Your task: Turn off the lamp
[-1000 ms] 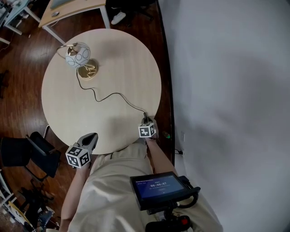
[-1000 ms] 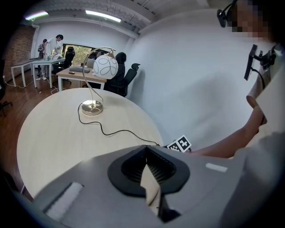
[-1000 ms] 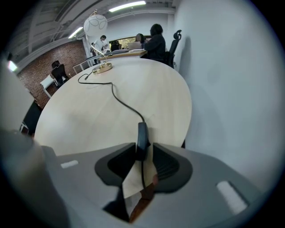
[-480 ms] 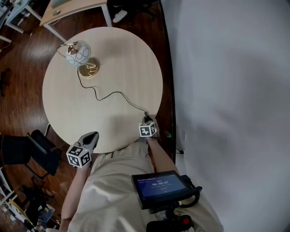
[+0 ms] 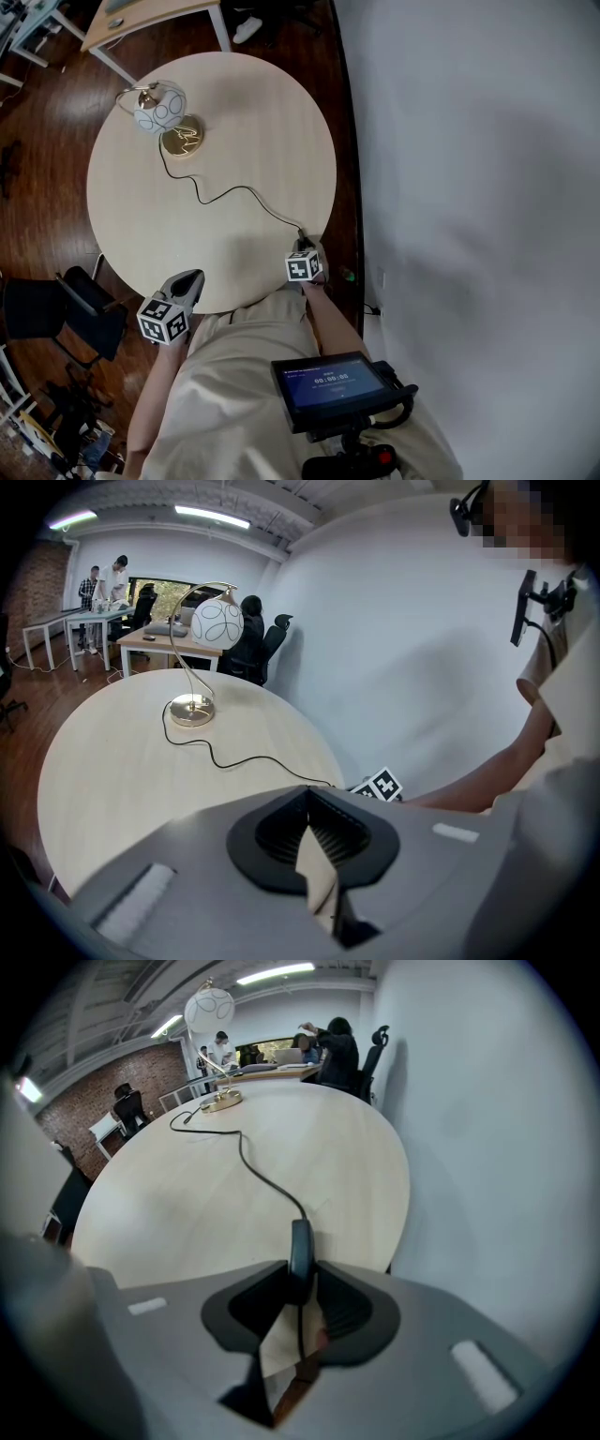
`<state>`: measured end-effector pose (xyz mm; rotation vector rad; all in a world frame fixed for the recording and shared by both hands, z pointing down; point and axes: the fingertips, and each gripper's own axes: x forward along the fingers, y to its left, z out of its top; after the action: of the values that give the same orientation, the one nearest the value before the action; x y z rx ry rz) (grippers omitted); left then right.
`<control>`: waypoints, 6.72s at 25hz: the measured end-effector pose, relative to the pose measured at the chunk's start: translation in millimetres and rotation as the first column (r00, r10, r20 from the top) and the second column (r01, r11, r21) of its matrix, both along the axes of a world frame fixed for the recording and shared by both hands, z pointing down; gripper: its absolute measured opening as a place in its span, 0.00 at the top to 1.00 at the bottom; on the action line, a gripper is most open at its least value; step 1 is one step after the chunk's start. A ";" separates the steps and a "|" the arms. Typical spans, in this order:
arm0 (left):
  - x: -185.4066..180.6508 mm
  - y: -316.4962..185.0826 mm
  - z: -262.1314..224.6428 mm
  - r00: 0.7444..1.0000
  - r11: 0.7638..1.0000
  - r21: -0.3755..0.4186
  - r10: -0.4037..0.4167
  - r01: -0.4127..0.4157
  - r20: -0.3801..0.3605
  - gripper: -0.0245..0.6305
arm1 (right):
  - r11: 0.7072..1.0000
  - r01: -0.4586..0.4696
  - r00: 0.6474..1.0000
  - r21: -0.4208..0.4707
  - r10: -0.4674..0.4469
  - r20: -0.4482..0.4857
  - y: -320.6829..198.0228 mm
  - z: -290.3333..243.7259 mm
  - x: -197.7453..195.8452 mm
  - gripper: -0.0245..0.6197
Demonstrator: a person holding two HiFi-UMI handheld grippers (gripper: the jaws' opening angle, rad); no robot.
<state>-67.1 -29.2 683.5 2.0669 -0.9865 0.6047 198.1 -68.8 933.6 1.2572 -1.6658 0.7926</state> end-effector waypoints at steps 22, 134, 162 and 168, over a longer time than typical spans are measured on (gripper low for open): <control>-4.6 10.0 -4.7 1.000 1.000 0.015 -0.021 0.021 0.004 0.96 | 1.000 0.000 0.999 -0.007 0.000 -0.036 -0.1 -2.0 -0.4 0.81; -8.4 311.3 -39.4 0.962 0.926 0.274 -0.225 0.261 -0.156 0.96 | 0.819 -0.127 0.910 0.559 -0.128 0.394 236.7 -332.4 -15.9 0.95; -119.1 276.6 -54.7 0.988 0.978 0.207 -0.003 0.036 -0.156 0.96 | 0.877 0.209 0.960 0.432 -0.267 0.078 249.9 -318.9 -168.9 0.79; -124.9 271.2 -52.8 0.985 0.981 0.191 0.007 0.026 -0.170 0.96 | 0.883 0.205 0.964 0.423 -0.256 0.068 250.0 -315.4 -172.3 0.79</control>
<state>-192.0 242.1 630.7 2.2394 -0.9869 0.3307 25.8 181.2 618.2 1.2727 -2.1165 0.3850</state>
